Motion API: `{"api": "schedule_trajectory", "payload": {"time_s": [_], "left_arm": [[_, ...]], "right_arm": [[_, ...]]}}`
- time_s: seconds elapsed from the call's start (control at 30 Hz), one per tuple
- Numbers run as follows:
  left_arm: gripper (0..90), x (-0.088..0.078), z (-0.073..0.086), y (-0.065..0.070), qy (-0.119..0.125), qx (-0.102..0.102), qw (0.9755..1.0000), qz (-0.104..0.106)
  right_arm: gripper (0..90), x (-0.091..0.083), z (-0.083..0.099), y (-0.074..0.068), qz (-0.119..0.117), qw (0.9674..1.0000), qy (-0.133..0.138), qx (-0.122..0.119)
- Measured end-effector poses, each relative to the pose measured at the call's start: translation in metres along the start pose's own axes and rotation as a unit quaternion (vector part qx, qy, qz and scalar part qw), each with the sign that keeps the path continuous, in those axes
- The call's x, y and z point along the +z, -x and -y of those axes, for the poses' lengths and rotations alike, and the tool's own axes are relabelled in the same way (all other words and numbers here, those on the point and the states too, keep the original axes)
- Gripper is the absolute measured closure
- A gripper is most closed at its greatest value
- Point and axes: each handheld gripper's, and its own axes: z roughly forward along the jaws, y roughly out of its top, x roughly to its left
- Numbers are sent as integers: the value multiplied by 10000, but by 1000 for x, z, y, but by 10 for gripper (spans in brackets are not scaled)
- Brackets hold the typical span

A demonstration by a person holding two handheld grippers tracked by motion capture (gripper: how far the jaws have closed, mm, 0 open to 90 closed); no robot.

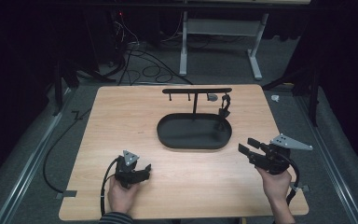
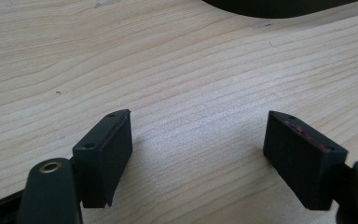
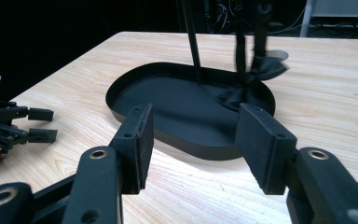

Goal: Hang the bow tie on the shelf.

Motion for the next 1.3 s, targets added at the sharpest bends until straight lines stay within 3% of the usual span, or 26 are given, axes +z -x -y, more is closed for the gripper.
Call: {"api": "schedule_trajectory", "payload": {"time_s": [1.3], "left_arm": [[242, 0, 0, 0, 0, 0, 10000, 1]], "right_arm": [[490, 24, 28, -14, -119, 9995, -301, 68]]}}
